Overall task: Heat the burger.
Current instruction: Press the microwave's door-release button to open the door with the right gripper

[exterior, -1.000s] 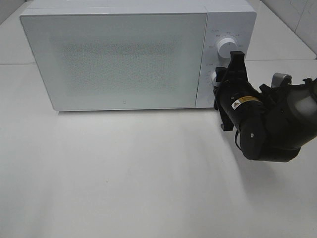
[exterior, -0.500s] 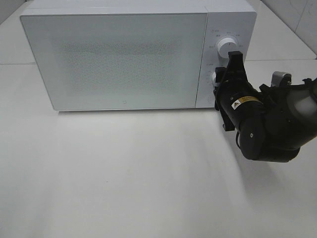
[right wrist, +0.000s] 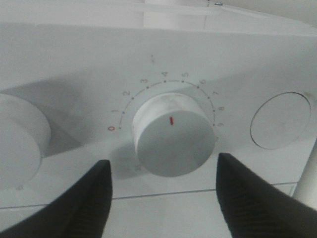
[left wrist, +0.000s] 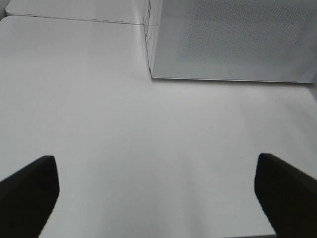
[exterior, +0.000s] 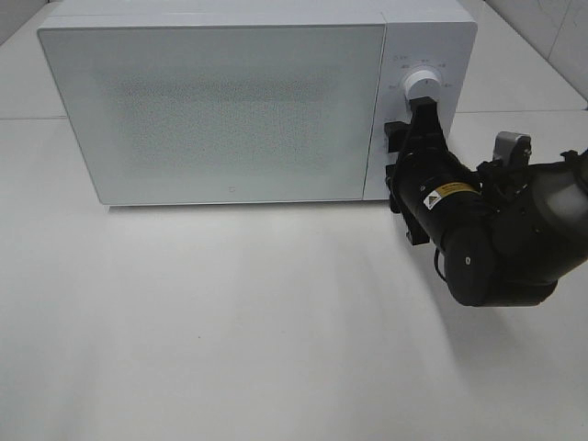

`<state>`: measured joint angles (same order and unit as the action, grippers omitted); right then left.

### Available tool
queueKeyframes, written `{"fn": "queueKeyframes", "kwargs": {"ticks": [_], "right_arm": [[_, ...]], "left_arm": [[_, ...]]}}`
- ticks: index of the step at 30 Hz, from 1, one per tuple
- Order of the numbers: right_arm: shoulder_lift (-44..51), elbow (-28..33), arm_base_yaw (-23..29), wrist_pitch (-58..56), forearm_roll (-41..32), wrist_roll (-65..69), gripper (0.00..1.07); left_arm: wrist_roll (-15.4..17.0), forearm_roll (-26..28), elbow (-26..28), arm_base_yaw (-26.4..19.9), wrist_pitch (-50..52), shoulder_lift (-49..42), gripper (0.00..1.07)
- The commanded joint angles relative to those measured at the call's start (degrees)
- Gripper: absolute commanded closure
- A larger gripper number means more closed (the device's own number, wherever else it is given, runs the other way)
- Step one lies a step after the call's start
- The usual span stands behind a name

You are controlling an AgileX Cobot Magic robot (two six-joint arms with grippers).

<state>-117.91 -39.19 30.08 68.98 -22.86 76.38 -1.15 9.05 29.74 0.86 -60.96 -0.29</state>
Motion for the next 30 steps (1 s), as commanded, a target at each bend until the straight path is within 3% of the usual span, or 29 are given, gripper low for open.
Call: {"fn": "queueKeyframes", "kwargs": {"ticks": [1, 5, 14, 16, 24, 30], "right_arm": [[1.09, 0.06, 0.06, 13.06, 0.74, -1.26, 0.4], [2.29, 0.92, 0.17, 12.95, 0.97, -1.55, 0.32], [7.22, 5.9, 0.17, 11.75, 2.98, -6.13, 0.31], [12.43, 7.33, 0.17, 3.27, 5.96, -10.83, 0.31], [20.34, 7.33, 0.17, -6.47, 8.54, -24.35, 0.31], [28.42, 7.33, 0.0, -21.14, 8.19, -46.29, 0.31]], "left_arm": [[0.29, 0.46, -0.17, -0.29, 0.17, -0.69, 0.06], [0.29, 0.46, -0.17, -0.29, 0.17, -0.69, 0.06], [0.29, 0.46, -0.17, -0.29, 0.17, -0.69, 0.06], [0.29, 0.46, -0.17, -0.29, 0.17, -0.69, 0.06], [0.29, 0.46, -0.17, -0.29, 0.17, -0.69, 0.06], [0.29, 0.46, -0.17, -0.29, 0.17, -0.69, 0.06]]}}
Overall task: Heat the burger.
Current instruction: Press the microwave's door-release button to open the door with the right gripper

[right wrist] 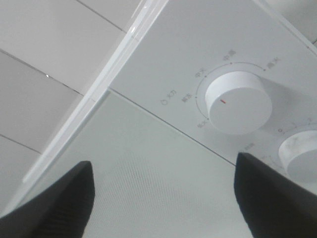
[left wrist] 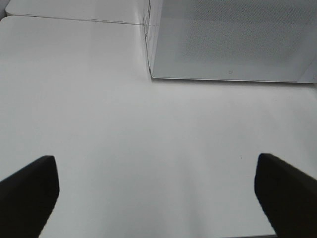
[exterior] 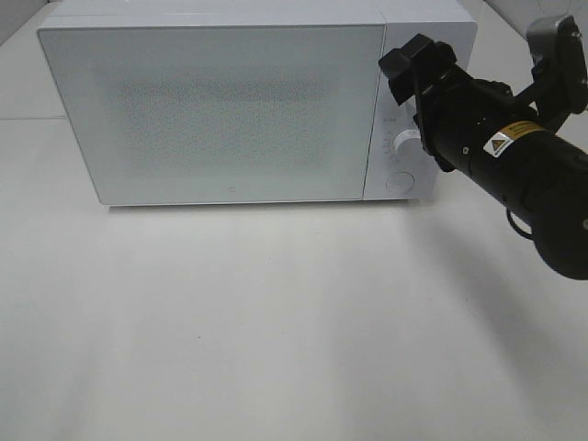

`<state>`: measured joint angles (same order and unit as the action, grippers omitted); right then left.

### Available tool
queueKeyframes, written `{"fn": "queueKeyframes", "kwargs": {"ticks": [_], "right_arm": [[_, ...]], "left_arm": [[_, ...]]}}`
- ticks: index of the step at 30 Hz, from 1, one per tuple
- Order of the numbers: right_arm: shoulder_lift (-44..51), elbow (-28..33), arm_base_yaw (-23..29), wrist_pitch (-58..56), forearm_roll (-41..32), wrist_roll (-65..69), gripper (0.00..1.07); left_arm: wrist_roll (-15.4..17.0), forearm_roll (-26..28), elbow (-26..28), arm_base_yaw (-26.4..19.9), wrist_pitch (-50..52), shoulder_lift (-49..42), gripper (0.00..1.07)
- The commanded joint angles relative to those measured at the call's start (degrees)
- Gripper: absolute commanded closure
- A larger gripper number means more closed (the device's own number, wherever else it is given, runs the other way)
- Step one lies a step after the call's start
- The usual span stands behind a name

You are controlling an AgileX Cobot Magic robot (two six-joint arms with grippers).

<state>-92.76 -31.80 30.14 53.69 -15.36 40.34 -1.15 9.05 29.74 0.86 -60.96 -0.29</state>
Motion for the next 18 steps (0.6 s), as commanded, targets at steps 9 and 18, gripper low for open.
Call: {"fn": "queueKeyframes", "kwargs": {"ticks": [9, 18], "right_arm": [[9.85, -0.34, -0.06, -20.0, -0.97, -32.2, 0.31], [16.84, -7.73, -0.06, -43.66, 0.8, -48.07, 0.31]], "left_arm": [[0.29, 0.46, -0.17, -0.29, 0.17, -0.69, 0.06], [0.29, 0.46, -0.17, -0.29, 0.17, -0.69, 0.06]]}}
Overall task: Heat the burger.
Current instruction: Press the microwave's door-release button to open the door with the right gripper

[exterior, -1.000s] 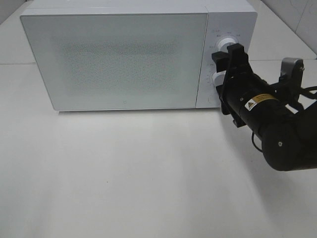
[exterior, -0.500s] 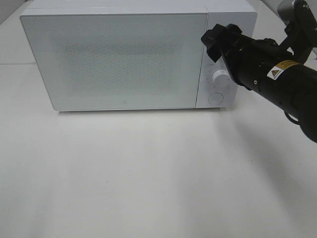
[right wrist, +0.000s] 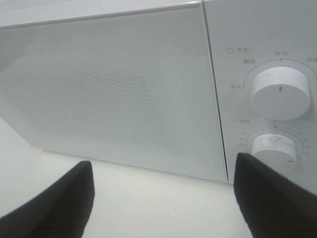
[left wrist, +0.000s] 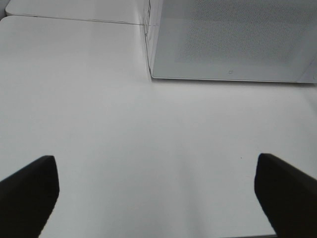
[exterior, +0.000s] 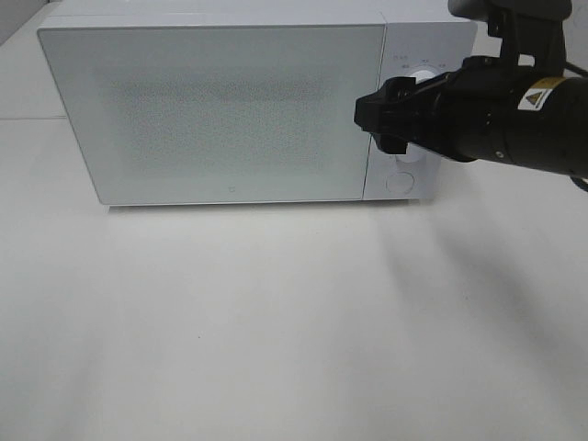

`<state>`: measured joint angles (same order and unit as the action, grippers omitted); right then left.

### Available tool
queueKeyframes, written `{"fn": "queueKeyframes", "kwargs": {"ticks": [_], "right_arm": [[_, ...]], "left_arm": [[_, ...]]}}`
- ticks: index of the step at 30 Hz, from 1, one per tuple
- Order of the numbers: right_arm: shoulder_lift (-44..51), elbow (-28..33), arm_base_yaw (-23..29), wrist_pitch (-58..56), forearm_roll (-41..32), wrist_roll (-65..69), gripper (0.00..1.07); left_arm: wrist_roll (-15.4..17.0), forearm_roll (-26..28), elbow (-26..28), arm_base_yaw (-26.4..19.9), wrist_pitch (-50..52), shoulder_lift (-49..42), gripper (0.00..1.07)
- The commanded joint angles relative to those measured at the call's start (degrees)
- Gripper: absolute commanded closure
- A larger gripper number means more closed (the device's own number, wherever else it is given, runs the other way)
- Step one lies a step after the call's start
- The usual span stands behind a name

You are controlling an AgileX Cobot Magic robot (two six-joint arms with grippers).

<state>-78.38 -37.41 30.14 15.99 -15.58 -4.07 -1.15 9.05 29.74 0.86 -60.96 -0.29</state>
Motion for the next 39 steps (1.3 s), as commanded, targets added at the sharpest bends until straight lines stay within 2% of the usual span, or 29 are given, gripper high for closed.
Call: {"fn": "queueKeyframes", "kwargs": {"ticks": [1, 5, 6, 10, 11, 19, 29, 34, 35, 37, 39], "right_arm": [[3.27, -2.86, -0.06, -7.91, 1.09, -4.3, 0.31], [5.67, -5.21, -0.06, -13.69, 2.92, -4.64, 0.31], [7.45, -7.1, -0.06, -18.74, 5.56, -4.13, 0.31], [9.8, -9.4, -0.06, -25.84, 10.26, -1.95, 0.31], [11.57, -10.37, -0.06, -30.65, 13.98, 0.52, 0.31], [18.51, -10.49, -0.06, -45.72, 23.61, 7.85, 0.31], [25.95, -10.43, -0.06, -60.62, 25.5, 8.37, 0.31], [33.29, -10.43, -0.06, -65.55, 26.41, 8.82, 0.31], [37.07, -10.37, -0.17, -66.29, 26.87, 10.03, 0.31], [38.73, -10.26, -0.8, -66.58, 26.7, 10.31, 0.31], [42.97, -8.59, -4.81, -67.72, 26.59, 10.43, 0.31]], "left_arm": [[0.29, 0.46, -0.17, -0.29, 0.17, -0.69, 0.06], [0.29, 0.46, -0.17, -0.29, 0.17, -0.69, 0.06], [0.29, 0.46, -0.17, -0.29, 0.17, -0.69, 0.06], [0.29, 0.46, -0.17, -0.29, 0.17, -0.69, 0.06], [0.29, 0.46, -0.17, -0.29, 0.17, -0.69, 0.06], [0.29, 0.46, -0.17, -0.29, 0.17, -0.69, 0.06], [0.29, 0.46, -0.17, -0.29, 0.17, -0.69, 0.06], [0.29, 0.46, -0.17, -0.29, 0.17, -0.69, 0.06], [0.29, 0.46, -0.17, -0.29, 0.17, -0.69, 0.06], [0.29, 0.46, -0.17, -0.29, 0.17, -0.69, 0.06], [0.29, 0.46, -0.17, -0.29, 0.17, -0.69, 0.06]]}}
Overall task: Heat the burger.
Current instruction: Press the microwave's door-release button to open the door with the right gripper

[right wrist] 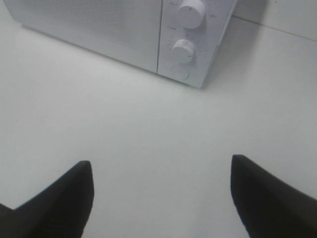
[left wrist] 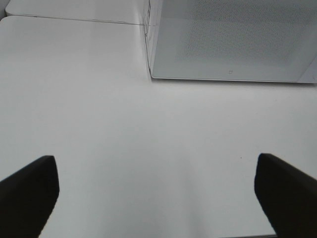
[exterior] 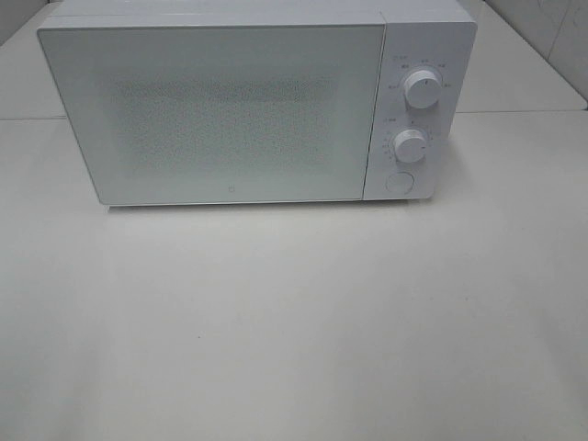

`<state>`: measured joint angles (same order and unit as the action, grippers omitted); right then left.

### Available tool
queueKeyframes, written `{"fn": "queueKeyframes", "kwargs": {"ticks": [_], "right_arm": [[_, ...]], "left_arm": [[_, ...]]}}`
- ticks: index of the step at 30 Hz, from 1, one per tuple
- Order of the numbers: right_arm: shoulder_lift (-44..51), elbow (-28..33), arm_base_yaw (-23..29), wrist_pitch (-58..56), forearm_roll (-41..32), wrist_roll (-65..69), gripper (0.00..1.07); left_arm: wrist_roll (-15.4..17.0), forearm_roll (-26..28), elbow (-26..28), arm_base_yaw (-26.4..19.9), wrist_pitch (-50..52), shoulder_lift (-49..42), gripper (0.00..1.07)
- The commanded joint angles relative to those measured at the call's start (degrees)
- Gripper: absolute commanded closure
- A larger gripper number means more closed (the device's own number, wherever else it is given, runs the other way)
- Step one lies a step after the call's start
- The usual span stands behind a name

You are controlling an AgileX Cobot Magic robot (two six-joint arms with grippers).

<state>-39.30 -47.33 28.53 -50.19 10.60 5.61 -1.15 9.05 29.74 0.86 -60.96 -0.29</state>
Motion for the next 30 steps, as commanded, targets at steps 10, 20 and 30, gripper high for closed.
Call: {"fn": "queueKeyframes", "kwargs": {"ticks": [10, 20, 30], "right_arm": [[20.86, 12.72, -14.73, -0.8, -1.32, -0.8, 0.3], [30.83, 17.76, -21.26, 1.66, -1.6, -0.92, 0.31], [37.18, 17.7, -21.77, -0.17, -2.46, -0.52, 0.31]], "left_arm": [[0.29, 0.46, -0.17, -0.29, 0.17, -0.69, 0.06], [0.29, 0.46, -0.17, -0.29, 0.17, -0.69, 0.06], [0.29, 0.46, -0.17, -0.29, 0.17, -0.69, 0.06]]}}
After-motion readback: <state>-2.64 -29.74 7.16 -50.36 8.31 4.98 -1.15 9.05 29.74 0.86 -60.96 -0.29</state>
